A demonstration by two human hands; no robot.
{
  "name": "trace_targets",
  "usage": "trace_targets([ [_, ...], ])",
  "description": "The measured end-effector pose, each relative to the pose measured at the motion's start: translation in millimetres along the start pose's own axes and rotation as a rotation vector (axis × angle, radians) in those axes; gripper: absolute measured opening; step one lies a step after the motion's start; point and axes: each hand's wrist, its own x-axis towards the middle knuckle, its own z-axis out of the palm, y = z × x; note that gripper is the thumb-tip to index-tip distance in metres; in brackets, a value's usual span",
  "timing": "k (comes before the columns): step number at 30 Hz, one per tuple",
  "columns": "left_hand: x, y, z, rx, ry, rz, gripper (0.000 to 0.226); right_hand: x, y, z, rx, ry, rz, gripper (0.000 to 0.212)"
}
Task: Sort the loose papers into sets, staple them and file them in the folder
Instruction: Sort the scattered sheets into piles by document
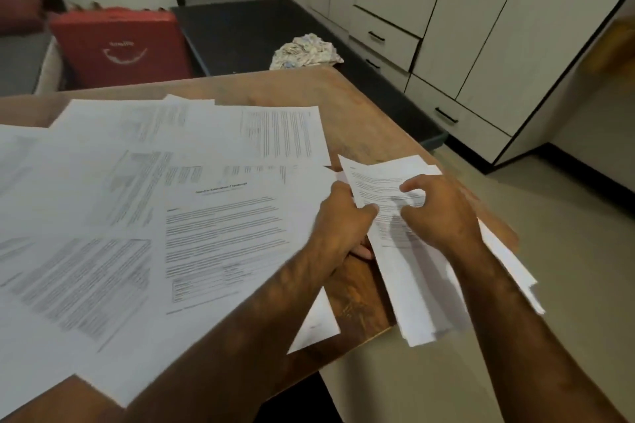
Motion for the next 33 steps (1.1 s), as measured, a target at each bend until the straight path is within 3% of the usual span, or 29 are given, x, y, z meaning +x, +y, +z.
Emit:
trace_targets([
  [4,-6,-2,-52,0.452,0.192,0.061,0.035,-1,-34,28,0.094,-0.033,-0.034,0.026],
  [8,-21,-26,-130,0.762,0.322,0.086,0.029,-11,-79,60,0.213,-0.120,-0.188,0.016],
  [13,-49,-66,-210,0.983,0.529,-0.009,0.045,-33,-118,98,0.162,-0.278,-0.292,0.057],
  [15,-55,-79,-226,1.017,0.521,-0.073,0.056,-40,-121,108,0.138,-0.242,-0.278,0.065],
  [20,-60,-103,-224,1.049,0.617,0.013,0.058,-49,-114,121,0.162,-0.093,-0.312,0.060],
  [28,-59,-113,-223,0.936,0.646,0.104,0.055,-51,-115,124,0.159,-0.060,-0.304,0.061],
  [33,-59,-115,-221,0.994,0.643,0.181,0.044,-53,-115,121,0.170,-0.055,-0.300,0.059],
])
